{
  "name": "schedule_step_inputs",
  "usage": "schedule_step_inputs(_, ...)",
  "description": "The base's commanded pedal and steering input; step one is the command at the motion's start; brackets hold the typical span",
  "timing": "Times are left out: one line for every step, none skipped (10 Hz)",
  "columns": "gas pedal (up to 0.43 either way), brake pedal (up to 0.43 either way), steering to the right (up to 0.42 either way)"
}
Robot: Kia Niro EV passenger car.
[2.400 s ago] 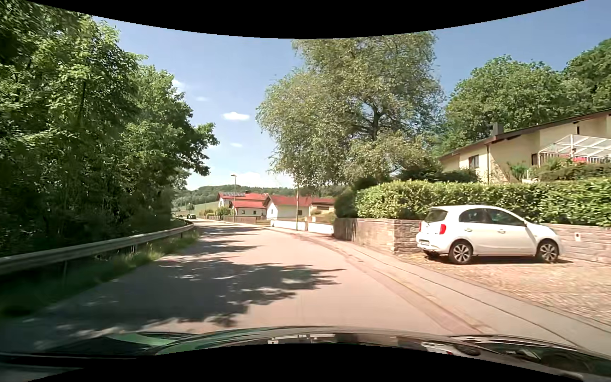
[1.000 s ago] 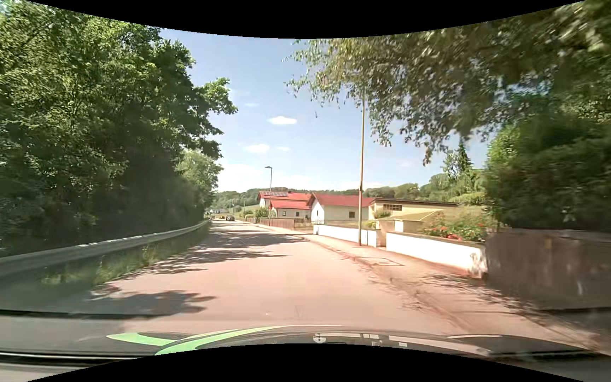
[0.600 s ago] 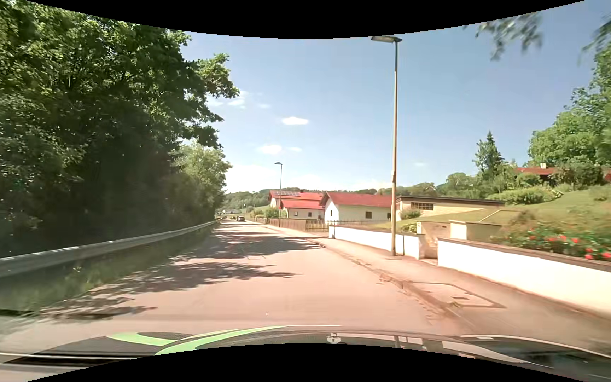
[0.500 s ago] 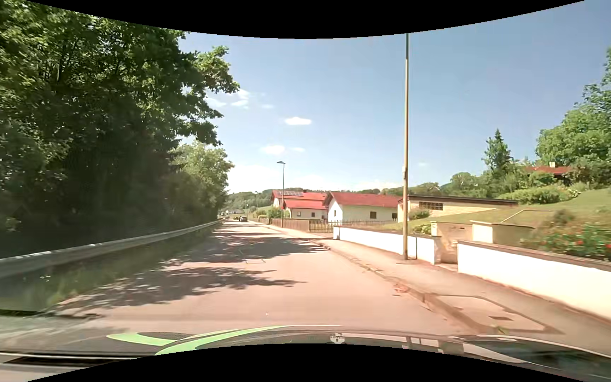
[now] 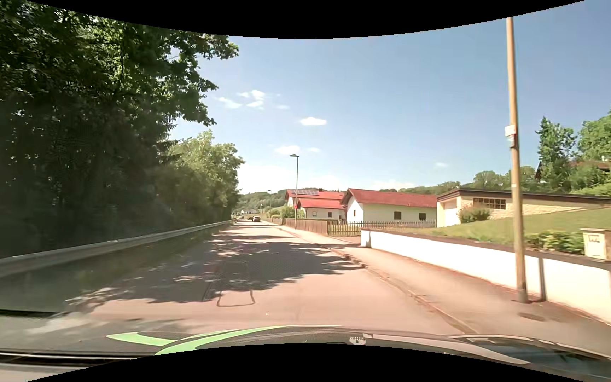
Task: Follow the waypoints while adhering to traffic rules and regulations
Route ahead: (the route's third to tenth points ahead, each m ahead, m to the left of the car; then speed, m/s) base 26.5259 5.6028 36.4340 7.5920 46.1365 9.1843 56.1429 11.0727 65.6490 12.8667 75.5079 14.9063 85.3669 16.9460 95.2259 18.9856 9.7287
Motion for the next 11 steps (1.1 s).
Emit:
schedule_step_inputs(0.13,0.0,-0.045)
schedule_step_inputs(0.118,0.0,-0.045)
schedule_step_inputs(0.11,0.0,-0.045)
schedule_step_inputs(0.11,0.0,-0.045)
schedule_step_inputs(0.11,0.0,-0.045)
schedule_step_inputs(0.098,0.0,-0.044)
schedule_step_inputs(0.098,0.0,-0.041)
schedule_step_inputs(0.098,0.0,-0.04)
schedule_step_inputs(0.098,0.0,-0.04)
schedule_step_inputs(0.087,0.0,-0.039)
schedule_step_inputs(0.079,0.0,-0.039)
